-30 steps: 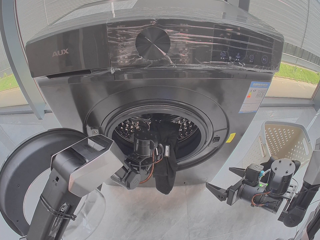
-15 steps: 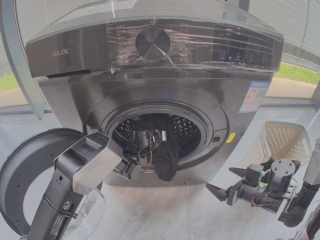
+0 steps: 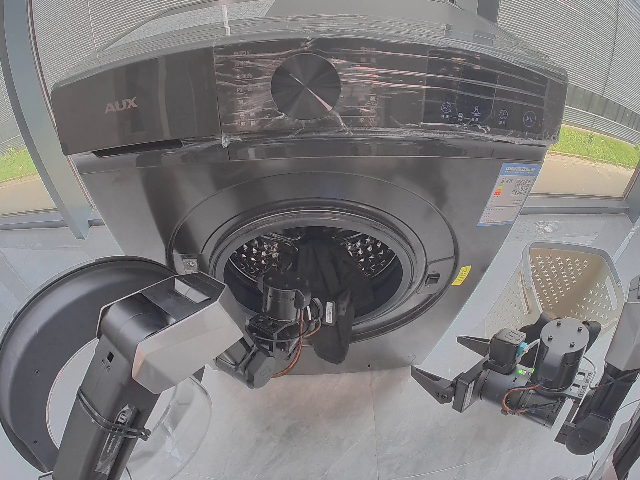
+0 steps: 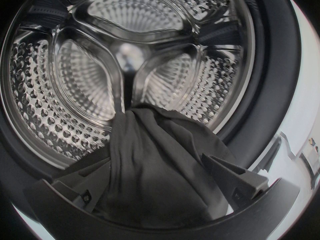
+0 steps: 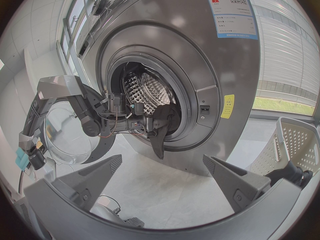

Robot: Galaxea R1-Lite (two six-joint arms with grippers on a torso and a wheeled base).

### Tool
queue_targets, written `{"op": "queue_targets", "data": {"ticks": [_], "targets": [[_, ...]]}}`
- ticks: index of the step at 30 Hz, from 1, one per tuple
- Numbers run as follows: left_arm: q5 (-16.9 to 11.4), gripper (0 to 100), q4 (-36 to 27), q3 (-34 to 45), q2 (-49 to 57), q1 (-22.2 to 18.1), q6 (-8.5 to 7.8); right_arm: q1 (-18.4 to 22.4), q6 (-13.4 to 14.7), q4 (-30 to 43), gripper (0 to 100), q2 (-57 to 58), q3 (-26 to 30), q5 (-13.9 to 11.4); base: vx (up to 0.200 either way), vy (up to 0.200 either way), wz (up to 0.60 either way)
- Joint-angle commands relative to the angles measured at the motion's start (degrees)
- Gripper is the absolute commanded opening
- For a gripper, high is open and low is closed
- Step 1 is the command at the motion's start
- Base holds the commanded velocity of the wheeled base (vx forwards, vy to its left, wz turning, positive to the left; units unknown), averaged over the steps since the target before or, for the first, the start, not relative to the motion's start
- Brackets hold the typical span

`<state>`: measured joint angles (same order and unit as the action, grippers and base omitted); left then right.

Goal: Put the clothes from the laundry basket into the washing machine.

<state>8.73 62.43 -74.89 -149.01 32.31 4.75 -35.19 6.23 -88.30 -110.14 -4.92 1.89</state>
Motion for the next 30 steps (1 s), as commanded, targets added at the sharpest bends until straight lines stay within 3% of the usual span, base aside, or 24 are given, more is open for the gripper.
{"op": "queue_targets", "data": {"ticks": [1, 13, 14, 18, 30], "targets": [[-1.9, 100, 0.0, 4.2, 2.5, 1.3, -0.01, 0.0, 0.0, 0.0, 100, -0.5, 0.0, 0.0, 0.000, 0.000, 0.00], [-2.2, 100, 0.2, 3.2, -1.3, 1.0, -0.89, 0.0, 0.1, 0.0, 100, -0.5, 0.0, 0.0, 0.000, 0.000, 0.00], [-2.2, 0, 0.2, 3.2, -1.3, 0.9, -1.06, 0.0, 0.1, 0.0, 100, -0.5, 0.0, 0.0, 0.000, 0.000, 0.00], [-2.2, 0, 0.3, 3.0, -1.4, 0.9, -1.41, 0.0, 0.1, 0.0, 100, -0.5, 0.0, 0.0, 0.000, 0.000, 0.00], [3.1, 0, 1.0, -15.5, -3.2, -1.7, -0.71, -0.1, 0.1, 0.0, 100, -0.5, 0.0, 0.0, 0.000, 0.000, 0.00]]}}
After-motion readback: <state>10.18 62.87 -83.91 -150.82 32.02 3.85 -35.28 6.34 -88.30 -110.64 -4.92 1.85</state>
